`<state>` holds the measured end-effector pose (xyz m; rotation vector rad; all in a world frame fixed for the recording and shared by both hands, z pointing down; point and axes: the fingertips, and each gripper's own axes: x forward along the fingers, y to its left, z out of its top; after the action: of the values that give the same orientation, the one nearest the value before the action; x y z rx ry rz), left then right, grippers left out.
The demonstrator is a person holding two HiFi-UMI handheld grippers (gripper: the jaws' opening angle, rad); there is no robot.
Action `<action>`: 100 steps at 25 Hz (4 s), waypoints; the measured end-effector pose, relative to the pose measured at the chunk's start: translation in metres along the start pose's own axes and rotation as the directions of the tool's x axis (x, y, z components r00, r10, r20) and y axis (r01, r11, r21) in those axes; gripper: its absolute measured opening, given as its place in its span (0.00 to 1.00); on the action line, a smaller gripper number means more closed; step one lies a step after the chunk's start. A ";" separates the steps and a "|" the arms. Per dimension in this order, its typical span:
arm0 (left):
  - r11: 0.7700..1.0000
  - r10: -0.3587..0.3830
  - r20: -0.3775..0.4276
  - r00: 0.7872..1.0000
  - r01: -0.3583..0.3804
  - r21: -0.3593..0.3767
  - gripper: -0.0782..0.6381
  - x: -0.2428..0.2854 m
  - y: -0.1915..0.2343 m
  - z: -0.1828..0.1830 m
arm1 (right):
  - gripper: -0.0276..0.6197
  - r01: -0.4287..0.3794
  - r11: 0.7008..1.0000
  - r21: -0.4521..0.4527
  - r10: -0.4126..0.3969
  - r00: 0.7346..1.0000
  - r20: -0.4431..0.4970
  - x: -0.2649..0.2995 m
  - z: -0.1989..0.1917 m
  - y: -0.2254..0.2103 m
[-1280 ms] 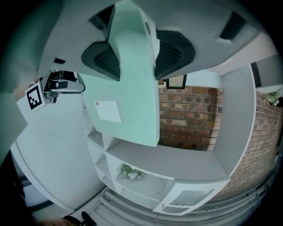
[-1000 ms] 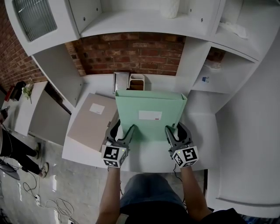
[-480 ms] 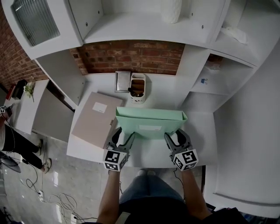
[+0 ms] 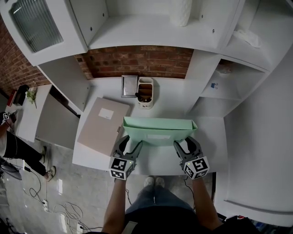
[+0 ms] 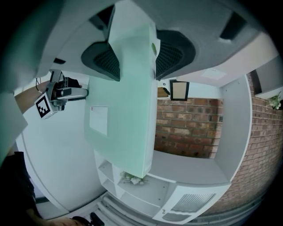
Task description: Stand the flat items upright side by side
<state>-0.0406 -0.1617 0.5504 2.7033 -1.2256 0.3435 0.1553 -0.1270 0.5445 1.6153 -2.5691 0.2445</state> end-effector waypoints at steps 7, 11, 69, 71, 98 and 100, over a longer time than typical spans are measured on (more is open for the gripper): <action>0.997 -0.082 0.046 0.996 0.082 -0.002 0.55 -0.010 0.004 0.012 | 0.37 -0.006 1.000 0.017 0.006 1.000 -0.003 -0.001 0.003 -0.002; 0.986 -0.165 0.040 0.986 0.163 0.043 0.58 -0.010 0.012 0.023 | 0.43 -0.003 0.999 0.035 0.003 1.000 -0.004 -0.003 0.005 -0.003; 0.975 0.130 0.183 0.975 -0.159 0.154 0.38 0.054 -0.061 0.067 | 0.49 0.014 0.999 0.043 -0.013 1.000 -0.017 -0.019 0.014 -0.007; 0.974 0.143 0.179 0.973 -0.170 0.148 0.38 0.070 -0.069 0.072 | 0.49 0.018 0.999 0.049 -0.017 1.000 -0.021 -0.022 0.013 -0.013; 0.995 0.015 0.113 0.993 -0.026 0.096 0.37 0.211 -0.112 0.107 | 0.49 0.041 0.991 0.131 -0.035 0.998 -0.048 -0.011 -0.001 -0.073; 0.995 -0.052 0.116 0.992 0.041 0.090 0.37 0.215 -0.117 0.109 | 0.49 0.051 0.989 0.139 -0.043 0.998 -0.054 -0.012 -0.004 -0.075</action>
<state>0.2005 -0.2655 0.4985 2.8589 -1.2016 0.2401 0.2278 -0.1475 0.5531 1.6894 -2.5236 0.4665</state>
